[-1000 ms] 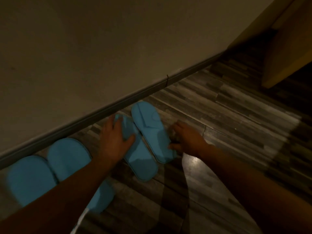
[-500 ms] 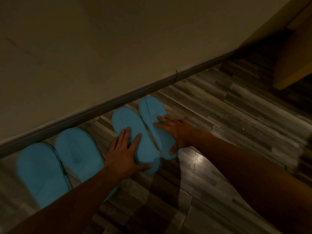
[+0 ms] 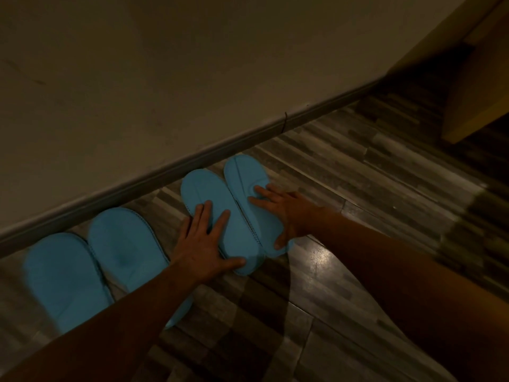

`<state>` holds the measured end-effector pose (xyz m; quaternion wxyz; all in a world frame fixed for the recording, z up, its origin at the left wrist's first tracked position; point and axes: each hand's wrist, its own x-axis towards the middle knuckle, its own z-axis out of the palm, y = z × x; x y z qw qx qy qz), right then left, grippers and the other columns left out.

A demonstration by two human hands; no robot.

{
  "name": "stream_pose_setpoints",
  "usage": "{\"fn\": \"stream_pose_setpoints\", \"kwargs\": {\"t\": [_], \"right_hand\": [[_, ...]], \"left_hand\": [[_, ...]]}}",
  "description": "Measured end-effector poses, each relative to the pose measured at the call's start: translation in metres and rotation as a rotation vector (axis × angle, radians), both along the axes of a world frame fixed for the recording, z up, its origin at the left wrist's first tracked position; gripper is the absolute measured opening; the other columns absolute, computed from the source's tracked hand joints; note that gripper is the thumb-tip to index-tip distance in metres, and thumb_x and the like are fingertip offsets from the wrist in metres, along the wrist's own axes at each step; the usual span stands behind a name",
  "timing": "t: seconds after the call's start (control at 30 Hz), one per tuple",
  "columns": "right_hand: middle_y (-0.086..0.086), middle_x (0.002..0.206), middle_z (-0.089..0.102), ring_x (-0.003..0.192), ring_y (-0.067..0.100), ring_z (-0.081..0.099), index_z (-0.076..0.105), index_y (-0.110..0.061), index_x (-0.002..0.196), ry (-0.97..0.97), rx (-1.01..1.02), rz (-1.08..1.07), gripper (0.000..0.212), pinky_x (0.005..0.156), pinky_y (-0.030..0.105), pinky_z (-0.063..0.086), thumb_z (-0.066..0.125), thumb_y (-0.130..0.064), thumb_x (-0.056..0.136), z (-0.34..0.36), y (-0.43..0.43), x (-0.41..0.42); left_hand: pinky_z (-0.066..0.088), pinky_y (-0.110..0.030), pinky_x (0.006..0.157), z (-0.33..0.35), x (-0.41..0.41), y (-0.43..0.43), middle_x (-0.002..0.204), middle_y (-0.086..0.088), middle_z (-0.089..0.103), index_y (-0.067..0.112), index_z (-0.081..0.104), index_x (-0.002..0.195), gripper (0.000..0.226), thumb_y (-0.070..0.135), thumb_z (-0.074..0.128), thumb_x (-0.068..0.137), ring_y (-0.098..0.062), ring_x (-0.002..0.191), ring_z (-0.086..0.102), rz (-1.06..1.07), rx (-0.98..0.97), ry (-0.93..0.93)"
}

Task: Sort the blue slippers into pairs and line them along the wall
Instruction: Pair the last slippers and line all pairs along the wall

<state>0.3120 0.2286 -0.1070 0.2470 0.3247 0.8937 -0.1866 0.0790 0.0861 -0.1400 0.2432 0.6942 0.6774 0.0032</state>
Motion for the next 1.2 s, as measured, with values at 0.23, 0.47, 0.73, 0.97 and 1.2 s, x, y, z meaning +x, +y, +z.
{"fn": "stream_pose_setpoints", "kwargs": {"t": [0.23, 0.47, 0.73, 0.97, 1.2], "right_hand": [[-0.006, 0.164, -0.015, 0.151, 0.025, -0.01, -0.007, -0.041, 0.153, 0.019, -0.002, -0.016, 0.129, 0.117, 0.059, 0.005, 0.08, -0.063, 0.06, 0.01, -0.002, -0.004], [-0.008, 0.165, -0.011, 0.152, 0.024, -0.004, -0.004, -0.045, 0.153, 0.14, 0.038, 0.008, 0.124, 0.119, 0.057, 0.013, 0.075, -0.07, 0.06, 0.029, -0.023, -0.046], [-0.006, 0.165, -0.01, 0.152, 0.02, -0.005, -0.006, -0.039, 0.154, 0.187, -0.022, 0.264, 0.124, 0.12, 0.05, 0.009, 0.072, -0.07, 0.064, 0.027, -0.109, -0.177], [-0.005, 0.161, -0.027, 0.148, 0.021, -0.023, -0.019, -0.036, 0.151, 0.04, -0.008, 0.443, 0.14, 0.12, 0.051, -0.002, 0.077, -0.069, 0.056, 0.008, -0.142, -0.224], [-0.004, 0.162, -0.025, 0.149, 0.023, -0.019, -0.019, -0.033, 0.152, 0.0, 0.036, 0.391, 0.136, 0.118, 0.054, 0.003, 0.066, -0.081, 0.058, 0.006, -0.15, -0.224]], "left_hand": [[-0.004, -0.053, 0.122, 0.004, -0.002, 0.001, 0.16, -0.005, -0.032, 0.042, -0.02, 0.149, 0.12, 0.098, 0.035, 0.058, -0.024, 0.147, -0.028, -0.029, 0.003, 0.008], [-0.002, -0.051, 0.122, 0.035, -0.06, -0.03, 0.164, -0.004, -0.02, 0.041, -0.01, 0.152, 0.115, 0.097, 0.035, 0.062, -0.024, 0.151, -0.019, -0.155, 0.145, 0.029], [0.015, -0.051, 0.122, 0.053, -0.175, -0.148, 0.165, -0.002, 0.006, 0.031, 0.01, 0.155, 0.119, 0.093, 0.047, 0.061, -0.022, 0.152, 0.002, 0.233, 0.164, 0.024], [-0.004, -0.049, 0.124, 0.034, -0.19, -0.198, 0.159, 0.002, -0.026, 0.036, -0.014, 0.152, 0.128, 0.098, 0.042, 0.056, -0.02, 0.148, -0.023, 0.312, -0.052, 0.022], [-0.008, -0.048, 0.122, 0.017, -0.195, -0.2, 0.161, -0.004, -0.026, 0.032, -0.018, 0.152, 0.129, 0.098, 0.038, 0.057, -0.024, 0.149, -0.022, 0.271, -0.076, 0.067]]}}
